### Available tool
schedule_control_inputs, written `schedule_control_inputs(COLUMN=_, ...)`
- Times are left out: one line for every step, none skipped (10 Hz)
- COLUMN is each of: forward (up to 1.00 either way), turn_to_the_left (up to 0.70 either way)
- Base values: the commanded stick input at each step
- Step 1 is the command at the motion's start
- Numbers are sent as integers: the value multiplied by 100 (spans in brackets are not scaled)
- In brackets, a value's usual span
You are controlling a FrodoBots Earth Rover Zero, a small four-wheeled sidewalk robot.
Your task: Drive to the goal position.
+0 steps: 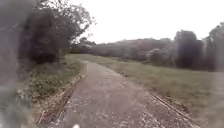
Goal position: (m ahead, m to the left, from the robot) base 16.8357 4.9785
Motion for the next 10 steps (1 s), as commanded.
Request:
schedule_control_inputs(forward=70, turn_to_the_left=0)
schedule_control_inputs(forward=70, turn_to_the_left=0)
schedule_control_inputs(forward=70, turn_to_the_left=0)
schedule_control_inputs(forward=70, turn_to_the_left=0)
schedule_control_inputs(forward=70, turn_to_the_left=0)
schedule_control_inputs(forward=70, turn_to_the_left=0)
schedule_control_inputs(forward=70, turn_to_the_left=0)
schedule_control_inputs(forward=70, turn_to_the_left=0)
schedule_control_inputs(forward=70, turn_to_the_left=0)
schedule_control_inputs(forward=70, turn_to_the_left=3)
